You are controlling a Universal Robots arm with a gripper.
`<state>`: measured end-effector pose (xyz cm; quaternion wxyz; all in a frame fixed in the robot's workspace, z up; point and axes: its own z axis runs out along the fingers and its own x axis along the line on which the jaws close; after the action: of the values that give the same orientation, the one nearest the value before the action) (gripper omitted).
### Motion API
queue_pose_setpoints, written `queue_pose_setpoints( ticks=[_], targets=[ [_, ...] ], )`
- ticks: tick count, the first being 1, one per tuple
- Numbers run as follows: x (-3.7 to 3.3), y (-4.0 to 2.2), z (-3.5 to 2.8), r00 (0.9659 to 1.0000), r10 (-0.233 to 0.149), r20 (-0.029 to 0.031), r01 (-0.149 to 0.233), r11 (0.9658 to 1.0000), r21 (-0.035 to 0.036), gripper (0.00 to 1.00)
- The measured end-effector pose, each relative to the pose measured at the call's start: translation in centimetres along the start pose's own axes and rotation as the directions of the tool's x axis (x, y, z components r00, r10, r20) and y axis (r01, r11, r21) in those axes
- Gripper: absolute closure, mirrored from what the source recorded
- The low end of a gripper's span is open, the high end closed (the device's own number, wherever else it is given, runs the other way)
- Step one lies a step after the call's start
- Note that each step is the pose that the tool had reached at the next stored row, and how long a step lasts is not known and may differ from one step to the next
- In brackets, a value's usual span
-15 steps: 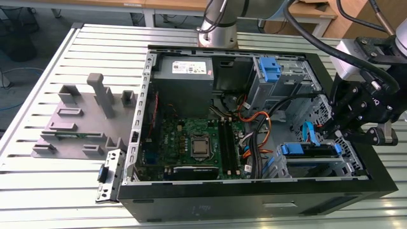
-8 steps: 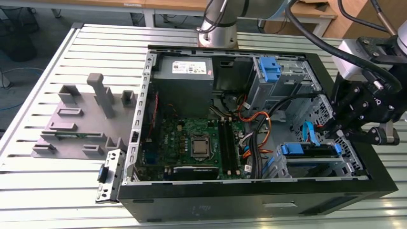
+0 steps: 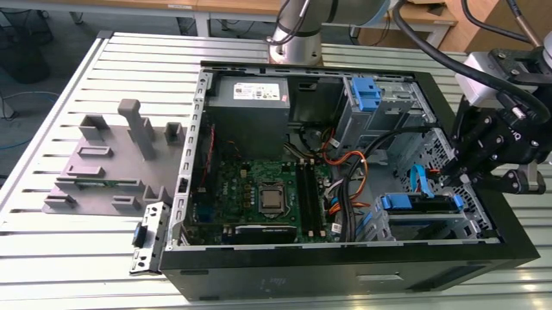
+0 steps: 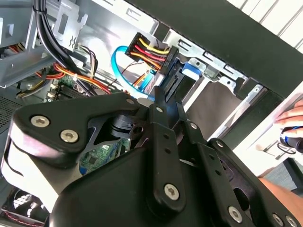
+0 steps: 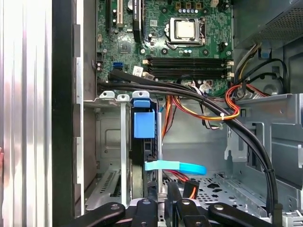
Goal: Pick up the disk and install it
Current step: 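Insert the second disk wire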
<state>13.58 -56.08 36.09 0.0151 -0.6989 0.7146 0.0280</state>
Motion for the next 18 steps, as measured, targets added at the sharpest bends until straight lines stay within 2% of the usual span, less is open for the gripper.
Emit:
queue_pose_setpoints(
  ticks=[9, 18],
  targets=[
    [-0.85, -0.67, 0.16, 1.0, 0.0, 0.0, 0.0, 1.0, 0.0, 0.76],
    [-1.09, -2.03, 0.44, 1.0, 0.0, -0.0001, 0.0, 1.0, 0.0, 0.76]
  ],
)
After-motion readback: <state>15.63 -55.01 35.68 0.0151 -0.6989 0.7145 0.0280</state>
